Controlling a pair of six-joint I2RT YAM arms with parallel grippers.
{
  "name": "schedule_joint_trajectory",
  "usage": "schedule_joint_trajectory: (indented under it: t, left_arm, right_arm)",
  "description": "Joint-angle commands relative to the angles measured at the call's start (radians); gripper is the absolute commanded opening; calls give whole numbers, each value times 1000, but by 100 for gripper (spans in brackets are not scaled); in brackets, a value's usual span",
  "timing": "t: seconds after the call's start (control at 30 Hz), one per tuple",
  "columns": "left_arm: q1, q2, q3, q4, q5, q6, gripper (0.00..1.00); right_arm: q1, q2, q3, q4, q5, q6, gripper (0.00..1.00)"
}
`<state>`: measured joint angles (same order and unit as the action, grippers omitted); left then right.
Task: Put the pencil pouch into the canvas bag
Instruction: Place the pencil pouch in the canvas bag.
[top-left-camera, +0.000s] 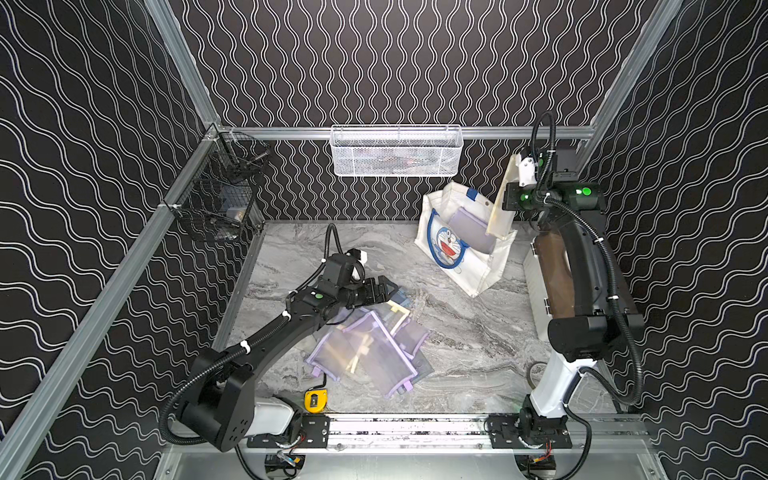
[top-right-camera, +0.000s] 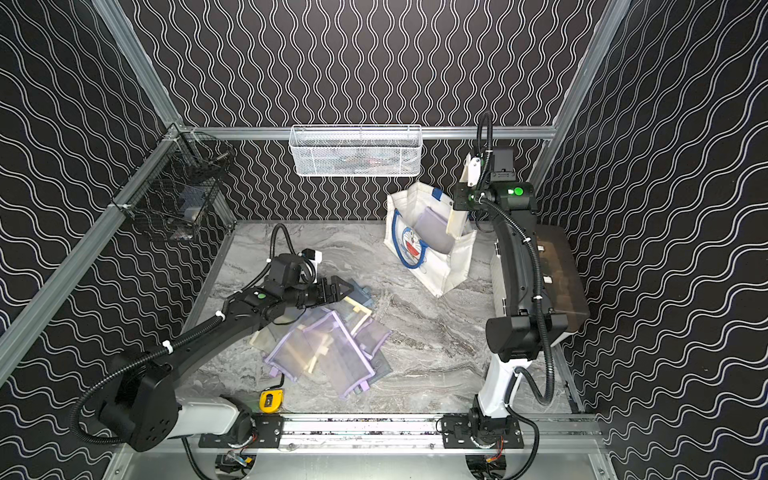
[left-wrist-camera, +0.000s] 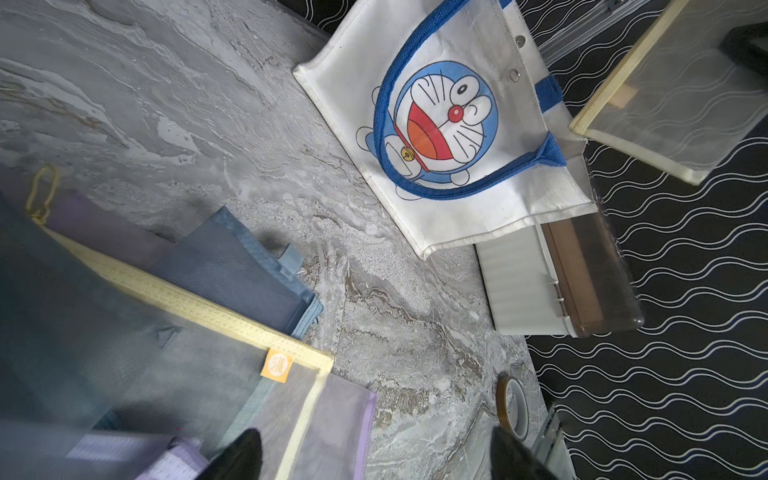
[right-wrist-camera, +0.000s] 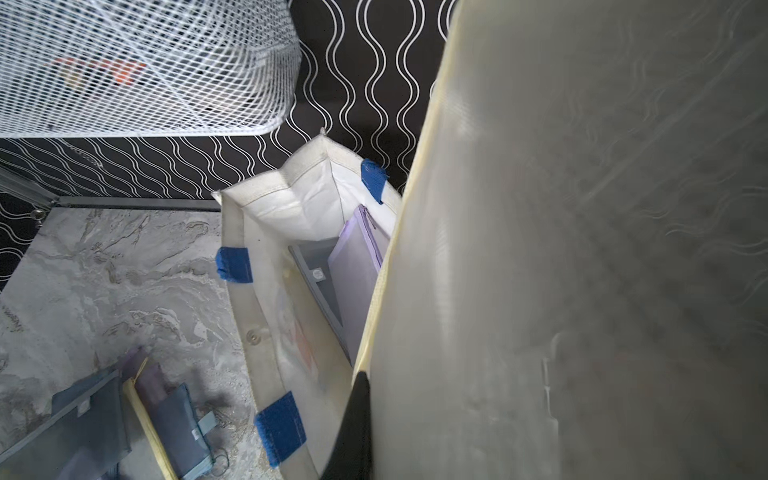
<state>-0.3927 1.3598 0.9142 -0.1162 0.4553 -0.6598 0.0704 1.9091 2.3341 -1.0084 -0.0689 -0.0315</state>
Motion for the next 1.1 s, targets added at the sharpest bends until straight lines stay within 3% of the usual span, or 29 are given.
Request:
schedule_joint_trajectory:
  t: [0.0, 0.17, 0.53, 1.07]
  left_arm:
    - [0, 7, 15, 27, 34, -12, 89]
    - [0, -29, 50, -54, 6, 3, 90]
    - [0, -47, 124, -241, -36, 34, 89]
    - [-55, -84, 245, -556, -78, 158, 89]
  right_arm:
    - [-3, 29, 7, 56, -77, -57, 0]
    - [-3, 72, -29, 97, -125, -106, 0]
    - [37, 10, -336, 237, -154, -231, 0]
    - [49, 211, -118, 47, -213, -330, 0]
